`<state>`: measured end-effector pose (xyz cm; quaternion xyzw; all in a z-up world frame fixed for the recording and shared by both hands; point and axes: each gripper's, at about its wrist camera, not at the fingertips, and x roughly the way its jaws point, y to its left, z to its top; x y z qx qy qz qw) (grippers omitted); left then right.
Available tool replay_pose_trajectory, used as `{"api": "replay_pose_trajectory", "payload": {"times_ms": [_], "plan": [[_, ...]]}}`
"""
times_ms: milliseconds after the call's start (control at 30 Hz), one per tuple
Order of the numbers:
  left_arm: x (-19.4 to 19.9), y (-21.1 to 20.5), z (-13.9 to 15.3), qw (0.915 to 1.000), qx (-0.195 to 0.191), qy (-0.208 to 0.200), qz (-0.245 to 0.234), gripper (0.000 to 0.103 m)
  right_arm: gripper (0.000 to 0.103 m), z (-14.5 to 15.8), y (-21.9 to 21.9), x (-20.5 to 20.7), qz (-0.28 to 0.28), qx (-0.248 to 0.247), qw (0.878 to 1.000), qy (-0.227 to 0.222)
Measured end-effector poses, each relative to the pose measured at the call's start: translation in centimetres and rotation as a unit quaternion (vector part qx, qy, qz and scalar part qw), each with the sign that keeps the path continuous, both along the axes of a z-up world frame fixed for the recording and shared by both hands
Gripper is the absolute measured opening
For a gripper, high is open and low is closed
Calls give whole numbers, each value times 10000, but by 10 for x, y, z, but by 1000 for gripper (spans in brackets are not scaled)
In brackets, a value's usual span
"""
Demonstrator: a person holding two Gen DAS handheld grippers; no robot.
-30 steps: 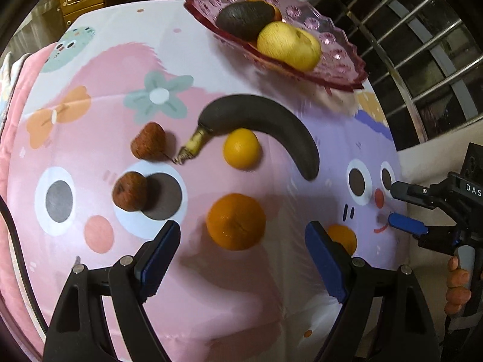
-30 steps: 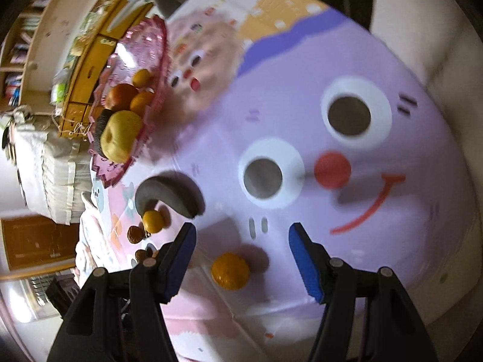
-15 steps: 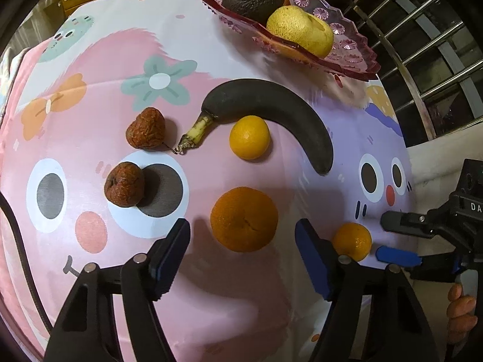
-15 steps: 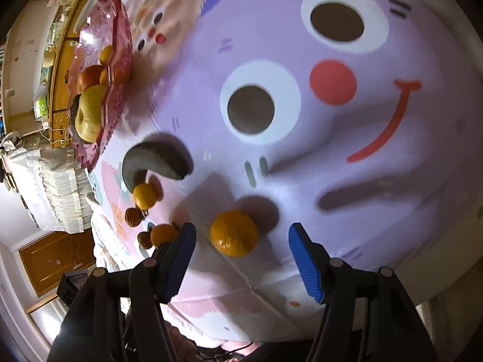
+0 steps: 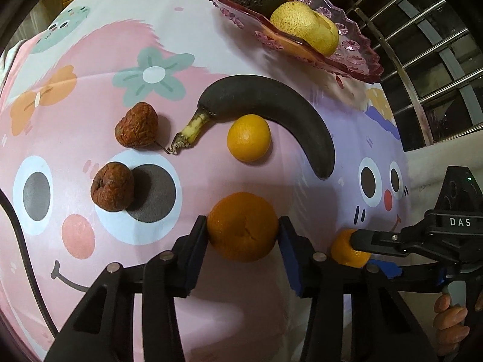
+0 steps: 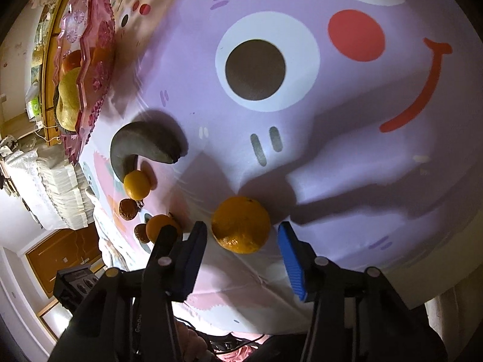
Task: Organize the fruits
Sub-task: 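Close left tool on the large orange while right tool grasps the other orange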
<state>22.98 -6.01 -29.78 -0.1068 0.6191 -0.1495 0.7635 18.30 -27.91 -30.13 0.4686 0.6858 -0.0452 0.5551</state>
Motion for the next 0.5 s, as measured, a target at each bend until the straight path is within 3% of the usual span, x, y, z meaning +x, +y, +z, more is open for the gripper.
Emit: {"api": "replay_pose_trajectory", "payload": {"times_ms": [267,500], "plan": [[1,1,0,10000,-36,1,5,44,41,-4,2,3,50,-33,10000,61],[2,-5,13,9998,-101,-190,-53,43,40,1,0,6,150,-88,9998,-105]]}}
